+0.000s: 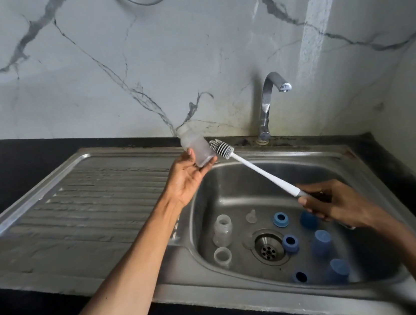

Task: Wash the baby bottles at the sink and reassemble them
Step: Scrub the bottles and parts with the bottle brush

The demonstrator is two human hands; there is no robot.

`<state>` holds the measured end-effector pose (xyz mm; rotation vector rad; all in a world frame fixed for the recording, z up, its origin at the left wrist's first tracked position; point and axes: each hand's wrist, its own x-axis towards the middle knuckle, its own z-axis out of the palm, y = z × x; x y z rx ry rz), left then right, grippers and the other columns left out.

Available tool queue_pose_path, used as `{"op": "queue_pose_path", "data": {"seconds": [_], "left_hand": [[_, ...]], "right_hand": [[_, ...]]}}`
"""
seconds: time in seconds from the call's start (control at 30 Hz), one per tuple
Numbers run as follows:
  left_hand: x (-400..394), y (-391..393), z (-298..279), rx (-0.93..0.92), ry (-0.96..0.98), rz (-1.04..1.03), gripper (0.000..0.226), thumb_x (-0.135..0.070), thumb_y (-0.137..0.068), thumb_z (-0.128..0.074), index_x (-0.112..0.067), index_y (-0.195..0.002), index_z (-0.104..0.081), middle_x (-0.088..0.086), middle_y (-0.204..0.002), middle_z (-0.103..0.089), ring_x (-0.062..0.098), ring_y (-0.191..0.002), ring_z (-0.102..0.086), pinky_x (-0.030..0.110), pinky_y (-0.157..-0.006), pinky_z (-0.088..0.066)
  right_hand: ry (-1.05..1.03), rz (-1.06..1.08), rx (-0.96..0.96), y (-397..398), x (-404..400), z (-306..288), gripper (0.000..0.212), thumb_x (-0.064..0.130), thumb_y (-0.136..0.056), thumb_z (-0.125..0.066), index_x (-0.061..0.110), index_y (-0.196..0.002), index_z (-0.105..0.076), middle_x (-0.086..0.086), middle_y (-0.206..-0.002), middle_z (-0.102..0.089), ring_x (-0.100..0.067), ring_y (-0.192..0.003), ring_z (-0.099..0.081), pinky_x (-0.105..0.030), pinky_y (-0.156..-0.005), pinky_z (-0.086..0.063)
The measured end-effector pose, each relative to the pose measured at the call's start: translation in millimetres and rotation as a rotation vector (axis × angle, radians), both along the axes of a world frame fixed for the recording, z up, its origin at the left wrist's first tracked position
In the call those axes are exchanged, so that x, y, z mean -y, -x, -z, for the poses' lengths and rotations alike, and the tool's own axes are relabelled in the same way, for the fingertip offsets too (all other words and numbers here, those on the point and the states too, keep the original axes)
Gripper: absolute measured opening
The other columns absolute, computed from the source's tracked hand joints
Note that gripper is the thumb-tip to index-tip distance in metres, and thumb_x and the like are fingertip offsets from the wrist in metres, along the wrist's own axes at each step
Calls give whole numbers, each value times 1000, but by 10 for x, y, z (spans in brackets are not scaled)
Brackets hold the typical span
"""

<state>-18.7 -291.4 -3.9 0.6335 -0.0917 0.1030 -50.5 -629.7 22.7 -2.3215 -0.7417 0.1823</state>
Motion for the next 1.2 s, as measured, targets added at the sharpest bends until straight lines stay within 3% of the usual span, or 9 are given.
{"op": "queue_pose_path", "data": {"seconds": [0.17, 0.37, 0.53, 0.57, 0.7, 0.83, 0.97, 1.1, 1.2], "left_hand": [[284, 40, -22, 14, -92, 127, 37, -11, -58, -94, 2, -85, -72, 30, -124, -60, 49, -119, -58, 49, -90, -57], [81, 55, -27, -1, 15, 54, 4, 2, -73, -73, -1, -74, -71, 26, -119, -62, 43, -104, -68, 48, -84, -60], [308, 80, -41, -23, -129, 116, 6, -1, -83, -63, -1, -83, -69, 29, -124, -62, 51, -129, -49, 47, -84, -59], [298, 71, -49, -17, -120, 111, 8, -3, -82, -68, 0, -88, -68, 29, -126, -61, 51, -132, -46, 48, -85, -59], [144, 48, -45, 1, -43, 111, 62, -19, -77, -76, 4, -128, -49, 29, -125, -54, 47, -123, -52, 51, -91, -56], [226, 51, -86, -76, -117, 19, 60, -23, -67, -82, -3, -117, -57, 20, -115, -59, 33, -96, -66, 41, -77, -61], [142, 17, -40, -113, -47, -67, 43, -21, -80, -68, -2, -117, -57, 18, -111, -62, 31, -102, -61, 41, -86, -57], [182, 23, 3, -102, -75, 14, 62, -23, -70, -81, 1, -120, -55, 20, -105, -67, 33, -98, -68, 54, -88, -57], [280, 46, -6, -84, -109, 55, 83, -25, -55, -96, 3, -121, -55, 23, -110, -67, 35, -104, -67, 56, -89, -57]], "right_hand": [[-76, 53, 42, 17, -111, 14, 7, 37, -95, -56, 38, -97, -62, -4, -74, -65, -13, -64, -63, -22, -57, -52], [66, 50, 37, -2, 0, -32, 11, 35, -94, -58, 44, -94, -52, 9, -71, -62, 7, -66, -60, -18, -60, -44], [-25, 79, 80, 11, -111, 5, 10, 36, -94, -57, 43, -101, -56, 9, -77, -63, 4, -71, -60, -19, -63, -45], [-31, 72, 70, 15, -100, -6, 12, 36, -94, -57, 43, -104, -57, 8, -77, -63, 1, -70, -61, -20, -63, -45], [7, 32, 45, 29, -18, -63, 13, 35, -95, -57, 47, -91, -55, 9, -72, -65, -3, -66, -62, -20, -60, -48], [33, -21, 12, 42, -61, -36, 12, 35, -95, -57, 45, -89, -56, 13, -74, -66, -9, -64, -62, -24, -60, -52], [74, -42, -11, 29, -6, -48, 11, 34, -95, -56, 30, -97, -66, 9, -77, -66, -8, -64, -62, -23, -60, -51], [15, 16, 19, 26, -45, -20, 11, 34, -96, -56, 42, -90, -61, 15, -75, -66, -5, -66, -62, -22, -60, -48], [-46, 64, 27, 23, -120, 51, 9, 37, -95, -56, 43, -98, -62, 6, -77, -67, -8, -68, -63, -23, -61, -50]]}}
